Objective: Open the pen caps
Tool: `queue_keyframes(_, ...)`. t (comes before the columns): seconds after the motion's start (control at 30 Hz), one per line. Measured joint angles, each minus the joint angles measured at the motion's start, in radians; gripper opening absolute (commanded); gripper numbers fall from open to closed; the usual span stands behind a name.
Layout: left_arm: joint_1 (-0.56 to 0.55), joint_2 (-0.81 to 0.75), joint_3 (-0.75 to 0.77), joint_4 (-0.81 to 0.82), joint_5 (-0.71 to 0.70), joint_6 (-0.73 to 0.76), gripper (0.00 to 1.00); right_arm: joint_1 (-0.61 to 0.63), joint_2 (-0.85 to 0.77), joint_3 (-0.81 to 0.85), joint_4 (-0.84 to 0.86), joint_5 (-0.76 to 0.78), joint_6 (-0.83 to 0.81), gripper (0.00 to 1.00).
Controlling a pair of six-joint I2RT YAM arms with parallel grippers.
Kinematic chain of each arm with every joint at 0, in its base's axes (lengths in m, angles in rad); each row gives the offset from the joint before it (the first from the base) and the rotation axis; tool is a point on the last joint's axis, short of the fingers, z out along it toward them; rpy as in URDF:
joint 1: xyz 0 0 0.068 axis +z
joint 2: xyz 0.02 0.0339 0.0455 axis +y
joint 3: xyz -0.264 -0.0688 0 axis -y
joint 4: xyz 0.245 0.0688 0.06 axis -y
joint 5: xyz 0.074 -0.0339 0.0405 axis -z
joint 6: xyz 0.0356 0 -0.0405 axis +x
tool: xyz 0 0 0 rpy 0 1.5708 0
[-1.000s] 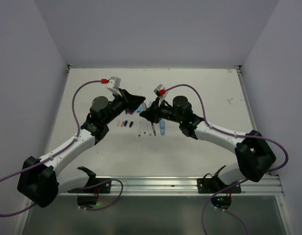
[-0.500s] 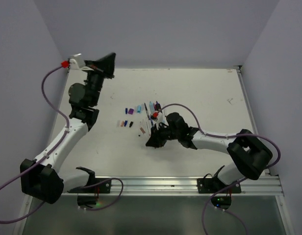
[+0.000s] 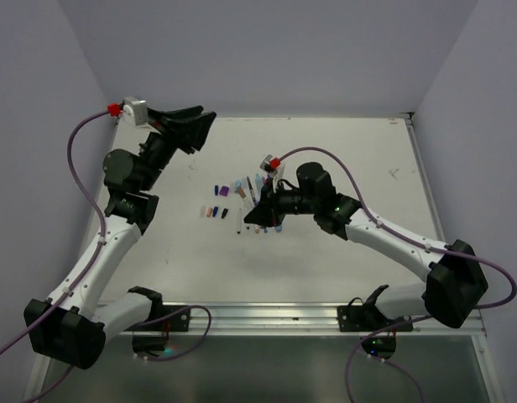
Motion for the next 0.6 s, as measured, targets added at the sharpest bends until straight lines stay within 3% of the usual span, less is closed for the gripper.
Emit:
queue_keyframes(0.1,0.000,0.000,-0.020,-0.114,0.108,0.008,0.71,-0.027,-0.005,0.039,0.009,-0.013,0.011,0.00)
queue_keyframes(0.2,0.000,-0.002,-0.031,-0.189,0.206,0.008,0.77,-0.042,-0.004,0.049,0.006,-0.024,0.021,0.00)
queue_keyframes(0.6,0.000,0.029,-0.076,-0.223,0.516,-0.082,0.80,-0.074,-0.001,0.153,0.074,-0.127,0.081,0.00)
